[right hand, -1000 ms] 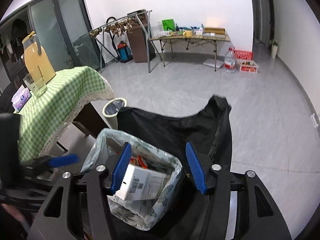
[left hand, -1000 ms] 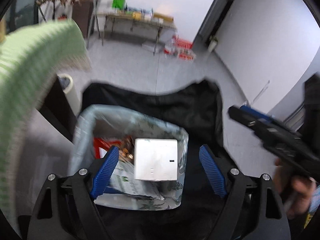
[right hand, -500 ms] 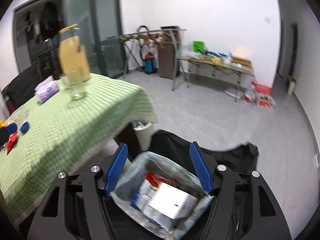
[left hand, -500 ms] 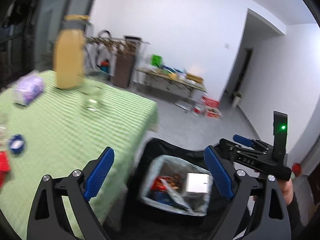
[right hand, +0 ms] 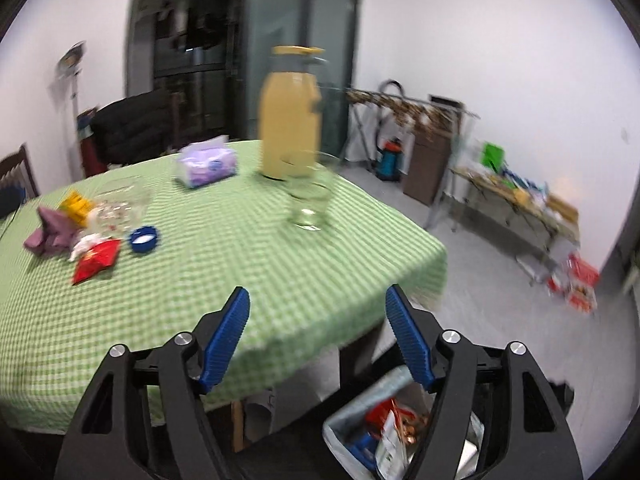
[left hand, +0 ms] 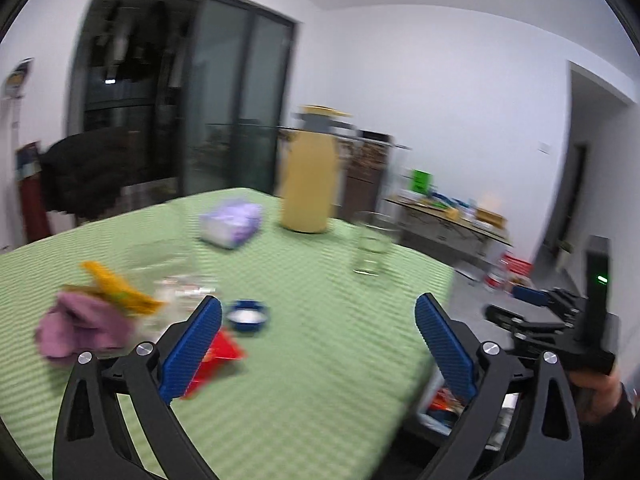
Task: Collect trash
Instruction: 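Move both tools back over the table toward the purple towel, then grasp the purple towel with the left tool while the right tool grasps the yellow snack bag, then carry the towel and yellow bag over the trash bag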
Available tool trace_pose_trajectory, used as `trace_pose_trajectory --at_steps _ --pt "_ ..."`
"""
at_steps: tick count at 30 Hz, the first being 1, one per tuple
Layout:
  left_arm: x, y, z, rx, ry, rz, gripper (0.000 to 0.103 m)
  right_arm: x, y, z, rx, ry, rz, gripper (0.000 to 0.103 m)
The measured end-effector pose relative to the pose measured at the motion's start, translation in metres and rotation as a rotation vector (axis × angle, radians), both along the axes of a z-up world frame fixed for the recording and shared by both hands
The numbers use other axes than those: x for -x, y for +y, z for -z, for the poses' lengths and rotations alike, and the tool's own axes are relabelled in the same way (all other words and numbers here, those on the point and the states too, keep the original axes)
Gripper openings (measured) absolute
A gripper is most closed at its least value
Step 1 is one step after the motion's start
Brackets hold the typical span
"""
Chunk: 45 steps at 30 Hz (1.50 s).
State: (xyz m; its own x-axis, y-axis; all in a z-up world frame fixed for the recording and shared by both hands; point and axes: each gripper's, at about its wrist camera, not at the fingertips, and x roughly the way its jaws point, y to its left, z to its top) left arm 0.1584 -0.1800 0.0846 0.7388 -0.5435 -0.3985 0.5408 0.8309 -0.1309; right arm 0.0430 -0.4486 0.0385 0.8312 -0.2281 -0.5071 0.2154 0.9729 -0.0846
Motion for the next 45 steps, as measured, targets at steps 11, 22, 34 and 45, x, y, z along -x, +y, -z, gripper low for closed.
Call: trace_pose_trajectory --at_steps 11,22,34,45 --pt "-0.092 0.114 0.026 -0.012 0.147 -0.419 0.095 -0.056 0.083 -0.002 0.028 0.006 -0.192 0.071" --pt "-0.173 0.179 0.090 -0.021 0.301 -0.498 0.058 -0.096 0.161 -0.002 0.065 0.024 -0.362 0.071" --pt "-0.133 0.246 0.047 0.340 0.059 -0.549 0.006 -0.204 0.279 0.017 0.125 0.118 -0.602 0.071" --pt "-0.118 0.259 0.035 0.433 -0.024 -0.582 0.004 -0.255 0.307 0.023 0.163 0.177 -0.591 0.007"
